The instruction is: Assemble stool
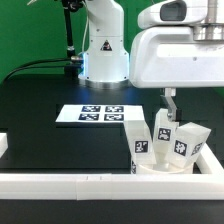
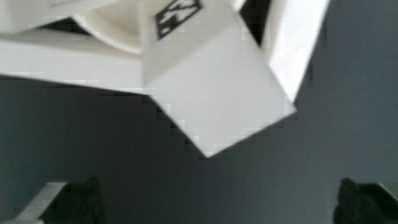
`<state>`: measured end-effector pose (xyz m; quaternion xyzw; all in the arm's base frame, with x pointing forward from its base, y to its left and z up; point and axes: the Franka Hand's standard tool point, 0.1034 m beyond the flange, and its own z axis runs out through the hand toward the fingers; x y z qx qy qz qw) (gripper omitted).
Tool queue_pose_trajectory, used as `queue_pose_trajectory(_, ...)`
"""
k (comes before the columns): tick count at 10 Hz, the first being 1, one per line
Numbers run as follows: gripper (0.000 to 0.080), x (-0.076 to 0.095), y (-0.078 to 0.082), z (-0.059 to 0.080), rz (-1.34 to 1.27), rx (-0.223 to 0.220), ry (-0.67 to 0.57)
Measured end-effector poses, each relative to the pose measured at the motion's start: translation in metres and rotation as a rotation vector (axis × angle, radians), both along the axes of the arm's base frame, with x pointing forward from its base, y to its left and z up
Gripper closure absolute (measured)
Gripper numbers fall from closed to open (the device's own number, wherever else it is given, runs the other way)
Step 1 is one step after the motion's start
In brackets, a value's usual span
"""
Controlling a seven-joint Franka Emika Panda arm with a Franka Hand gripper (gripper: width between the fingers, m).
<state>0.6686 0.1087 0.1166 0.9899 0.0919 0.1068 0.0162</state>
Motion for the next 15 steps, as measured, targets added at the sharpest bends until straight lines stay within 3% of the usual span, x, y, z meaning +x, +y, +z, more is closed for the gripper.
queue_pose_trajectory(2, 0.0150, -0.005, -0.005, -0.003, 0.098, -0.026, 0.052)
queue_pose_trajectory(3, 0.0150, -0.011, -0.007, -0.004, 0.154, -0.011, 0.157)
queue_pose_trajectory(5, 0.0150, -0.006, 0.006, -0.015, 0.242, -0.006, 0.130)
queue_pose_trajectory(7, 0.0150, -0.006, 0.002, -0.016, 0.369, -0.050, 0.134)
queue_pose_trajectory(11, 0.0150, -0.006, -0.001, -0.017, 0.352, -0.048, 0.135)
queue_pose_trajectory(13, 0.0150, -0.022, 0.000, -0.030, 0.340, -0.028, 0.231)
queue_pose_trajectory(15, 0.0150, -0.024, -0.002, -0.035, 0.333, -0.031, 0.239)
